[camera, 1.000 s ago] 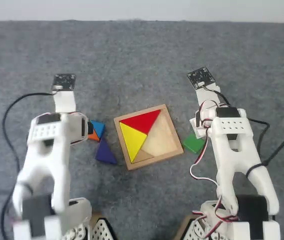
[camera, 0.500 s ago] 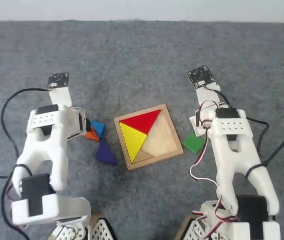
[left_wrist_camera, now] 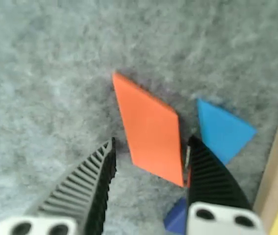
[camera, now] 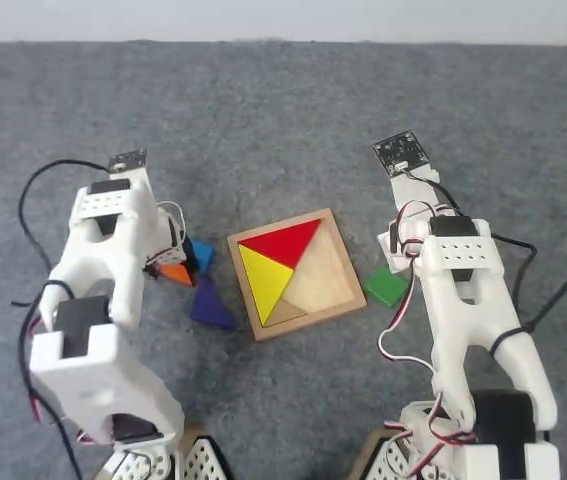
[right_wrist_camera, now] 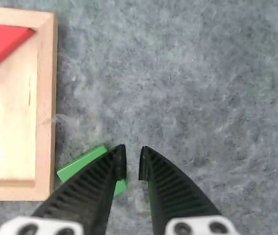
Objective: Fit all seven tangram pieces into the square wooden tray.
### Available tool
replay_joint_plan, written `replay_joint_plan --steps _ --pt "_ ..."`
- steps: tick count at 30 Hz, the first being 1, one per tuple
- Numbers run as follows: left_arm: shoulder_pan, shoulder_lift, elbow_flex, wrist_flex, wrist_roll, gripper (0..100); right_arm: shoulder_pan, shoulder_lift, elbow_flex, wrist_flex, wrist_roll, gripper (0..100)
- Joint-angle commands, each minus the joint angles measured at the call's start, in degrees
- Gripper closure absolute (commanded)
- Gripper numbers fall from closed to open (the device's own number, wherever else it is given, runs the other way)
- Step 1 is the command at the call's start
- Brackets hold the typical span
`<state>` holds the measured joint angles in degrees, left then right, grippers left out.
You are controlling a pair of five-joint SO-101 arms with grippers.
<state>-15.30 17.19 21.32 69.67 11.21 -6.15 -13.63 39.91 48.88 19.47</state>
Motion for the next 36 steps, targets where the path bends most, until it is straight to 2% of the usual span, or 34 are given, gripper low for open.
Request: replay_joint_plan --steps 1,7,14,23,28,32,36 --pt "0.2 0.4 -1.8 0.3 0.3 83 -0.5 -0.4 -0.4 -0.8 -0.4 93.6" --pt "0.3 -2.8 1.2 -3.1 0.2 96 -0.3 -0.4 -0.4 -0.8 -0.4 93.6" --pt "0.6 -14.0 11.6 -9.9 -2.5 97 -0.2 -0.5 -0.4 -0.8 -0.4 93.6" --pt "0.7 -27.5 17.8 -10.3 -2.5 97 -0.2 -0.5 -0.4 -0.8 -0.4 93.6" --pt "0.5 -27.8 18.7 -10.5 -3.2 94 -0.2 -0.6 -0.4 -0.8 -0.4 93.6" --pt "0.5 -24.2 16.5 -11.3 -7.4 82 -0.2 -0.7 -0.4 -0.7 -0.4 93.6" --pt "0.4 -15.9 9.7 -10.5 -12.7 82 -0.2 -0.7 -0.4 -0.7 -0.4 93.6"
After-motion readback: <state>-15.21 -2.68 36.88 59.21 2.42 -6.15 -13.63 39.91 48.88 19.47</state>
